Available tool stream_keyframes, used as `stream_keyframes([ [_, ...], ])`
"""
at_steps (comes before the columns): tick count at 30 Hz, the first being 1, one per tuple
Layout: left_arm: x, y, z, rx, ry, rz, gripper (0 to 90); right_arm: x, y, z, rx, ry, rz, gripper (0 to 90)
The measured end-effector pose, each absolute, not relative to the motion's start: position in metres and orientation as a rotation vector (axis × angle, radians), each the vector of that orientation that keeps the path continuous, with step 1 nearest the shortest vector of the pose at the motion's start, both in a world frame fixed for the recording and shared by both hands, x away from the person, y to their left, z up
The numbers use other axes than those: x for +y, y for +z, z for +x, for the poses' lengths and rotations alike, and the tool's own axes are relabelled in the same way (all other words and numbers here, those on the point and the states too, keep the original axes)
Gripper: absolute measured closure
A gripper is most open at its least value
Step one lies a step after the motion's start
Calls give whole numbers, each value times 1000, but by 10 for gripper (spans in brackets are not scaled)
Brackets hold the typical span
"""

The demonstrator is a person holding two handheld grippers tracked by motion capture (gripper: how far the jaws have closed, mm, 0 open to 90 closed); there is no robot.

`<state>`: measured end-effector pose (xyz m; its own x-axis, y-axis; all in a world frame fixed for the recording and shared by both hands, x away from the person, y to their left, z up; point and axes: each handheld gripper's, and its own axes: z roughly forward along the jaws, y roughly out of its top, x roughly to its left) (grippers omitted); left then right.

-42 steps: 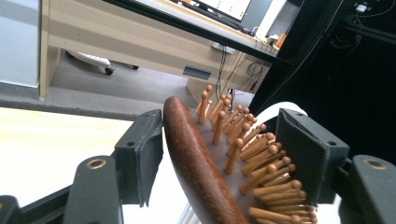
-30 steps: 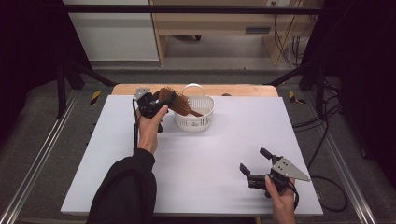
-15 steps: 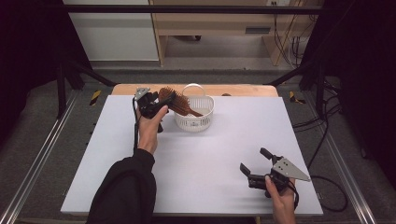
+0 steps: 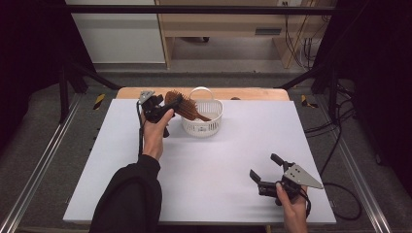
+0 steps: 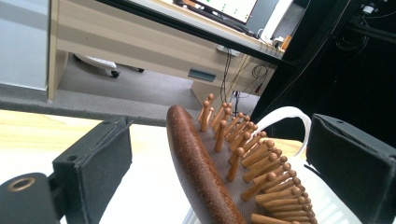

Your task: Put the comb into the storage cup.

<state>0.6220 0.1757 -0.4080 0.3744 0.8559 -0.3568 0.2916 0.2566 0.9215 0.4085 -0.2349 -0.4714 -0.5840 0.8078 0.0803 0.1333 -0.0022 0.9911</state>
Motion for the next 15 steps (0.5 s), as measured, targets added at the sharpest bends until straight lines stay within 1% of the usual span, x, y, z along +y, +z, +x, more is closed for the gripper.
stream_keyframes([
  [15, 177, -405, 620, 1164, 564, 1301, 68, -235, -471, 409, 1732, 1635, 976, 18],
])
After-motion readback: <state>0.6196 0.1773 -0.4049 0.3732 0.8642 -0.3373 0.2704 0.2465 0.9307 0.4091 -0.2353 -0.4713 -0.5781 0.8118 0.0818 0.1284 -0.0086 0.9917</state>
